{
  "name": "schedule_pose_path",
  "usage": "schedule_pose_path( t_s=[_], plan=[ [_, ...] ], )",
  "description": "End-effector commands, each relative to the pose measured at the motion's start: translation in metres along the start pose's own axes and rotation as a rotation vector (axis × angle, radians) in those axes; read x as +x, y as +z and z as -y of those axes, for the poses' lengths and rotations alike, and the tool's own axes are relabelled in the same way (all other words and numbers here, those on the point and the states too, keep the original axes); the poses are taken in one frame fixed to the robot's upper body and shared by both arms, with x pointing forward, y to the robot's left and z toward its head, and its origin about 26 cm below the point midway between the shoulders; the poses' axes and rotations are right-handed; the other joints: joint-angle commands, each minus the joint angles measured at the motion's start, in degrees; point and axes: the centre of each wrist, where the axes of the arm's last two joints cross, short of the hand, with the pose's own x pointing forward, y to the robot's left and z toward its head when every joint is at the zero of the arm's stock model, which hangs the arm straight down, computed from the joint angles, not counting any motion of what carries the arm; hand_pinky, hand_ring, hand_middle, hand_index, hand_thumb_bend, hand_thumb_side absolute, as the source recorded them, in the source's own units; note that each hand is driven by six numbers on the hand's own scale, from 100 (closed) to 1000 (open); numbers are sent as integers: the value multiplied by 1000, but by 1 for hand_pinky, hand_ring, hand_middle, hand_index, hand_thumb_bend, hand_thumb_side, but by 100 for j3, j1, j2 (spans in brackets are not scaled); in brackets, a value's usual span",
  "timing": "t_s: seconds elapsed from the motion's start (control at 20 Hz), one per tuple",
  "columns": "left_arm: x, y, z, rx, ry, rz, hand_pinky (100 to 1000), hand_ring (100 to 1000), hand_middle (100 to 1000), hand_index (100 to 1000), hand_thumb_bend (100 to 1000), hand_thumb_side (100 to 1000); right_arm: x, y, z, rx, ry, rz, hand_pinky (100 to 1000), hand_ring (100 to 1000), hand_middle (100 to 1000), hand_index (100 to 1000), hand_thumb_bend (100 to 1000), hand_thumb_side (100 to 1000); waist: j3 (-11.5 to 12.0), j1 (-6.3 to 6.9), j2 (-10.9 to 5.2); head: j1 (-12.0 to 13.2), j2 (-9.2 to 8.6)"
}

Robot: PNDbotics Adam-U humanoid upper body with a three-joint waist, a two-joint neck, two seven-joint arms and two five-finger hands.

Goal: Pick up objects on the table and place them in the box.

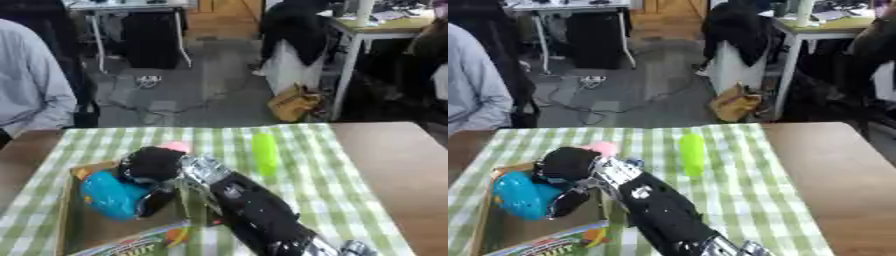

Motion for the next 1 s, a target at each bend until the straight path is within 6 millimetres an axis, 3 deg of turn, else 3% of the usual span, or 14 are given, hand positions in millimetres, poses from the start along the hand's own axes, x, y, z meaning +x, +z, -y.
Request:
schedule_pose_path(
  t_s=[0.05, 0.4, 0.7, 0.8, 0.9, 0.95, 1.0],
  plan=[
    [3, -8, 3, 7, 16, 42, 786, 828, 833, 908, 144, 1000, -6, -1, 13, -39, 44, -17, 288, 100, 100, 391, 100, 719, 7, -14, 4, -41, -61],
    [3, -10, 6, 10, 20, 51, 786, 828, 832, 908, 143, 1000, -10, -2, 24, -143, 158, -24, 284, 100, 100, 370, 100, 683, 53, -2, 70, -181, -290],
    [3, -10, 7, 16, 18, 53, 786, 827, 831, 907, 143, 1000, -11, 1, 15, -227, 224, -28, 328, 100, 100, 389, 100, 675, 77, 0, 130, -291, -414],
    [3, -10, 7, 18, 19, 54, 786, 828, 830, 907, 144, 1000, -12, 2, 12, -246, 234, -36, 411, 100, 143, 424, 100, 694, 87, 2, 146, -302, -422],
    [3, -10, 7, 19, 20, 55, 786, 828, 830, 907, 144, 1000, -13, 3, 8, -246, 244, -43, 636, 326, 390, 553, 100, 821, 93, 2, 154, -304, -421],
    [3, -10, 7, 19, 20, 55, 786, 828, 830, 907, 144, 1000, -13, 4, 7, -236, 249, -47, 691, 409, 471, 595, 100, 849, 96, 3, 156, -307, -422],
    [3, -10, 7, 19, 20, 55, 786, 828, 830, 907, 144, 1000, -13, 4, 6, -225, 255, -49, 703, 432, 490, 606, 100, 855, 97, 3, 157, -311, -427]
  ],
)
